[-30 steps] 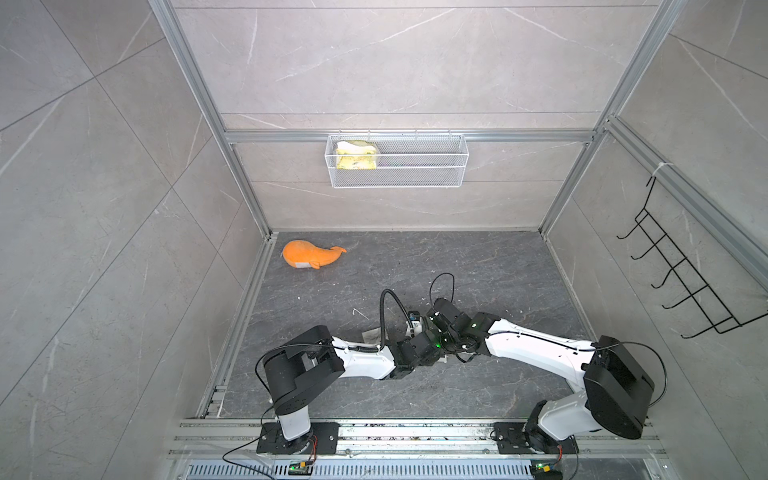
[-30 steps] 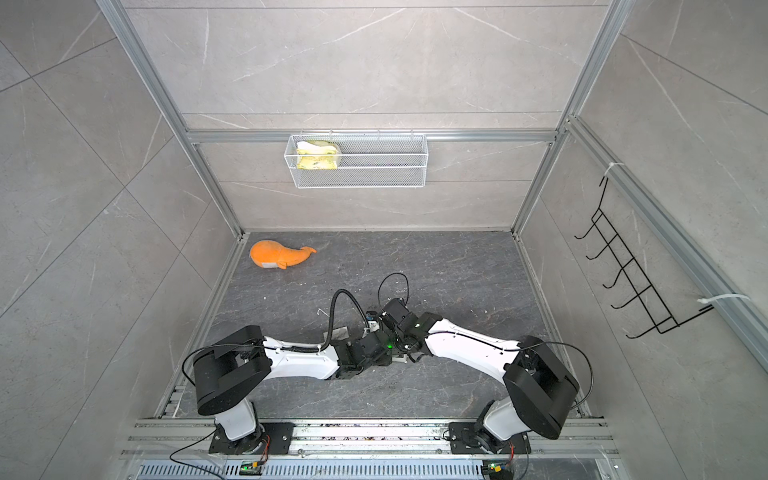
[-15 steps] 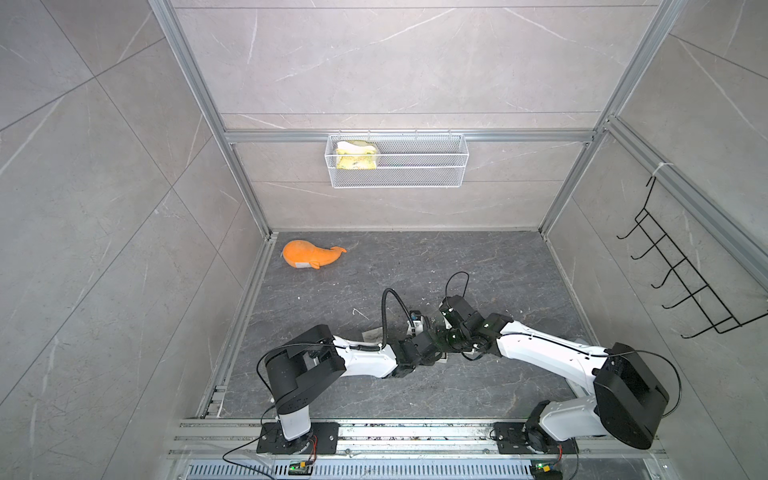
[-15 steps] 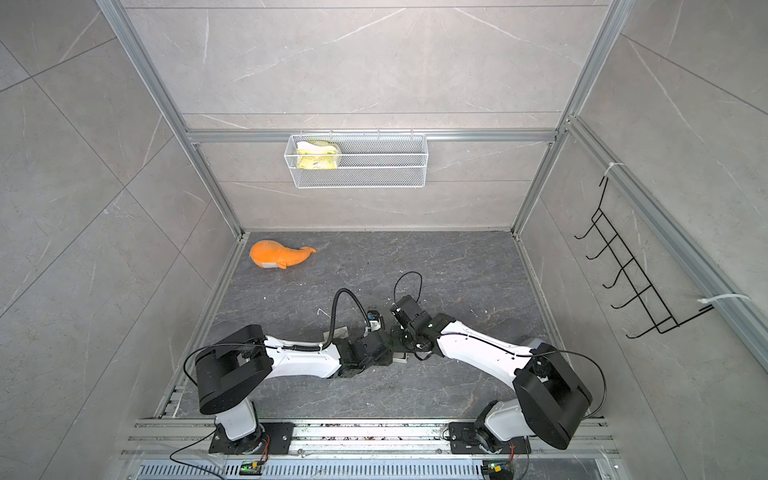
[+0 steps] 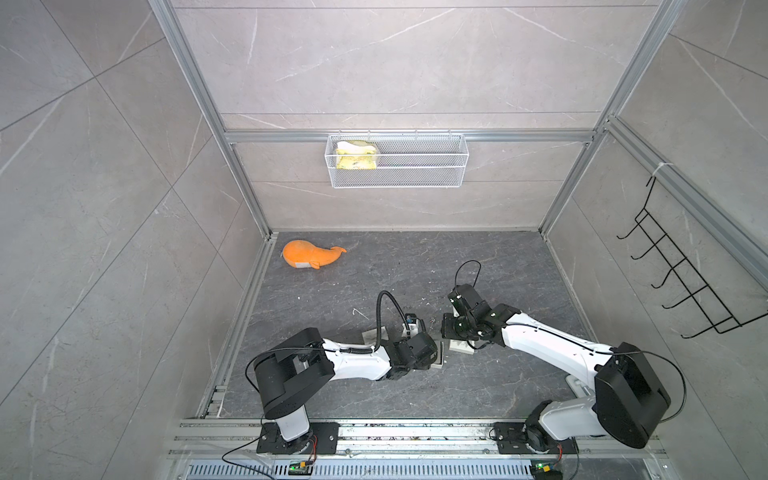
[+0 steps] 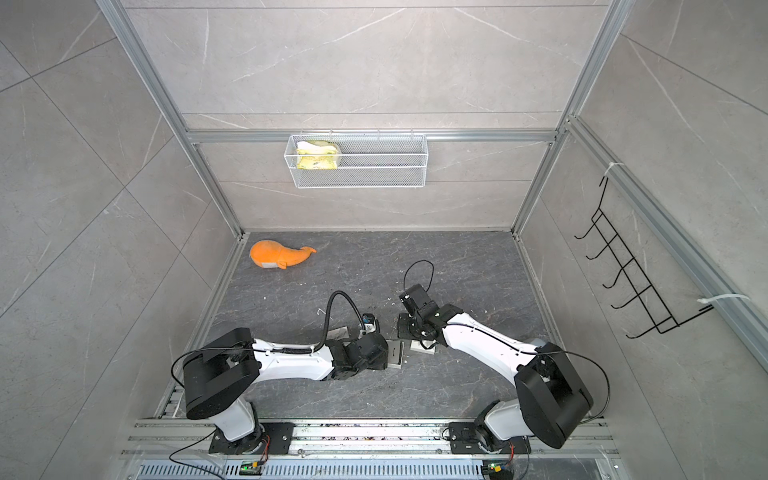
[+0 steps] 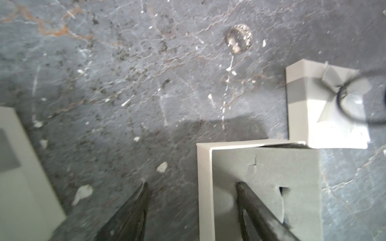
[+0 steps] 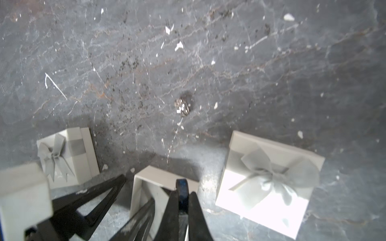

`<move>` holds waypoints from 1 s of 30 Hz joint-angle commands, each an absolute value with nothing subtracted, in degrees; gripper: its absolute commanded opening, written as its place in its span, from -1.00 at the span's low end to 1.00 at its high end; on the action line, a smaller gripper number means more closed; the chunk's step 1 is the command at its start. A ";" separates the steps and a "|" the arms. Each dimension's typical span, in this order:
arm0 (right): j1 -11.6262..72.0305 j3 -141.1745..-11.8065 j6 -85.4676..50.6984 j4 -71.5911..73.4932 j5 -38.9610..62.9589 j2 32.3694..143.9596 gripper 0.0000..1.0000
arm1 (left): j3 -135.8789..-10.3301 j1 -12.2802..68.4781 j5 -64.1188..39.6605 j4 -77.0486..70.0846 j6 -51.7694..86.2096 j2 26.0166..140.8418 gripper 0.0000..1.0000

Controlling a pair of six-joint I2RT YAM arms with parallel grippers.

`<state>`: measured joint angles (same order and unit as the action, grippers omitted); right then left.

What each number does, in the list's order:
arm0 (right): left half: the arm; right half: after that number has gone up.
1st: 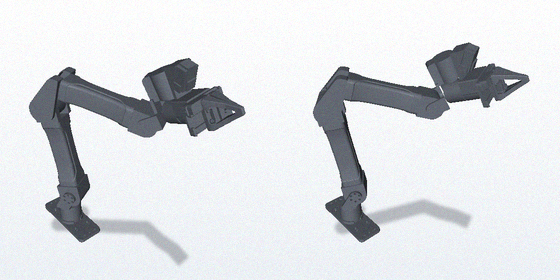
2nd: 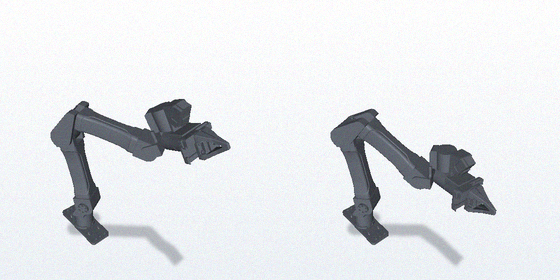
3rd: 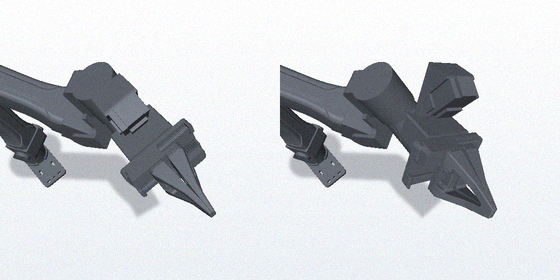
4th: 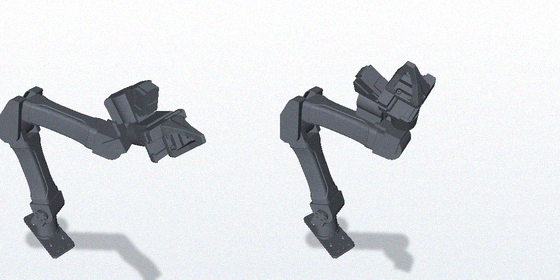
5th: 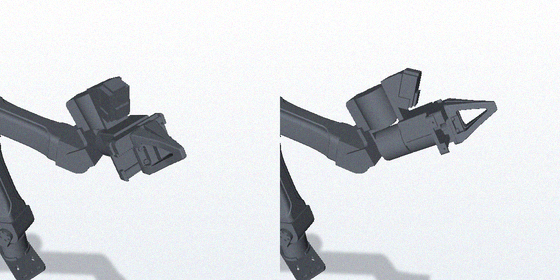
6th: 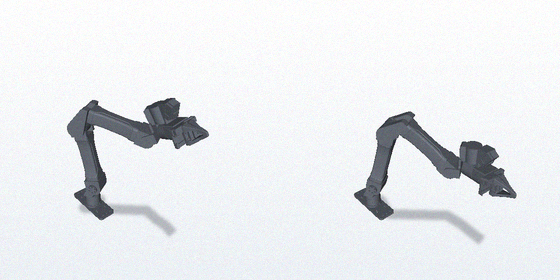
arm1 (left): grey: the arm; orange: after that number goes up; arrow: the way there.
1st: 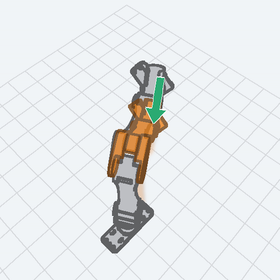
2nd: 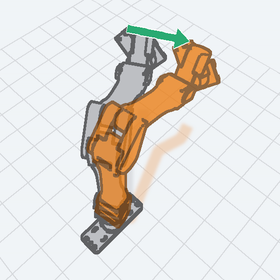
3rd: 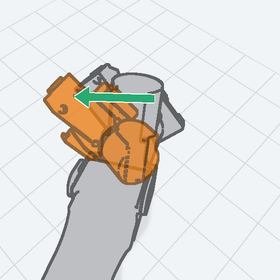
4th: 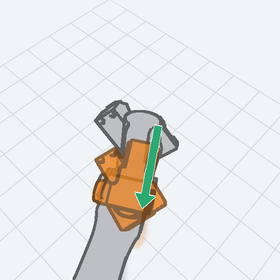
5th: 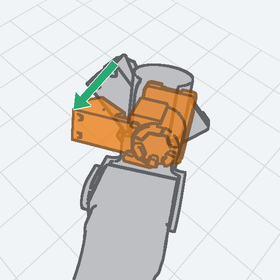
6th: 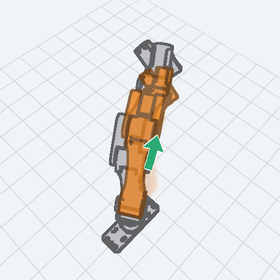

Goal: Take the rings out of the lift-off lid box
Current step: Take out the ring from the jewelry box, then place the ring at the center of the board.

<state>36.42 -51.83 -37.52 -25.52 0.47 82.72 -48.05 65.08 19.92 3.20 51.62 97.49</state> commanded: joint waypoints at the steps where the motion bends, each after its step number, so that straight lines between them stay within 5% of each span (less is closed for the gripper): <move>1: 34.93 -55.48 -34.96 -26.94 -2.47 86.79 -1.00 | -47.22 64.78 21.05 8.26 50.80 94.81 0.40; 10: 33.42 -61.75 -32.75 -27.60 -3.87 97.53 -0.99 | -47.39 64.60 22.81 7.99 49.53 92.08 0.48; 16: 33.36 -63.54 -31.64 -28.71 -3.77 99.76 -0.66 | -47.50 64.28 22.87 6.94 48.69 91.31 0.53; 22: 33.32 -63.07 -31.25 -29.79 -3.99 97.48 -0.09 | -48.78 63.70 21.14 7.37 48.15 94.08 0.53; 30: 35.09 -58.85 -31.74 -29.82 3.94 88.94 -0.06 | -48.65 63.01 20.22 8.26 48.97 96.23 0.53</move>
